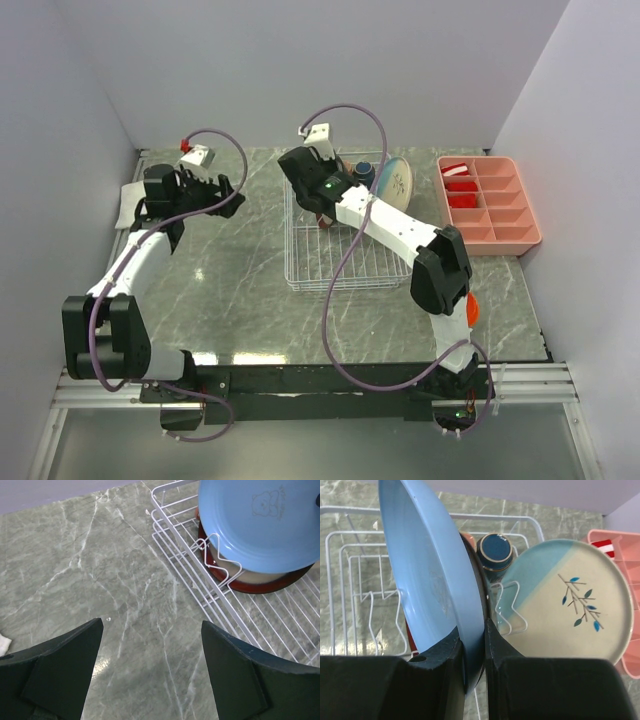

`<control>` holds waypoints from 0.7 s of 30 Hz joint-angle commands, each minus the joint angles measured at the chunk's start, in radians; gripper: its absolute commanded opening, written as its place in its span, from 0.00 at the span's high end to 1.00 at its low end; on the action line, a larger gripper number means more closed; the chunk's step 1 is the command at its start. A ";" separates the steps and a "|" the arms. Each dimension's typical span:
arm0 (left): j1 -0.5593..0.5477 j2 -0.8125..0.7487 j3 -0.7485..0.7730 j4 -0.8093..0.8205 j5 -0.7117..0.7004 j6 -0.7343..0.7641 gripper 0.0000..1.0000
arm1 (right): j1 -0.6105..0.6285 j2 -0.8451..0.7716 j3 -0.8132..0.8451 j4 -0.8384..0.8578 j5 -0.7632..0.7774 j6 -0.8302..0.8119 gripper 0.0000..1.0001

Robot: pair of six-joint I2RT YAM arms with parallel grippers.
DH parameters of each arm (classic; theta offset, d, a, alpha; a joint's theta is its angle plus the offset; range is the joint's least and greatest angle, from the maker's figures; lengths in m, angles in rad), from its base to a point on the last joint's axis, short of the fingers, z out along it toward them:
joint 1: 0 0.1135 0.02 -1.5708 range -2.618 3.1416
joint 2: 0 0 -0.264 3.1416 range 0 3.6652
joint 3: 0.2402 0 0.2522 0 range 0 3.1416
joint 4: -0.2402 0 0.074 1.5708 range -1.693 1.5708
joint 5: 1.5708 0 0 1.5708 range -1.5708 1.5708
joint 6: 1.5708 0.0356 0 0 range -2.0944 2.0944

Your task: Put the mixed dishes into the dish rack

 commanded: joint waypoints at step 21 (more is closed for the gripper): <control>-0.139 -0.056 -0.051 0.003 -0.184 0.028 0.05 | 0.053 -0.034 -0.029 -0.154 -0.147 0.156 0.58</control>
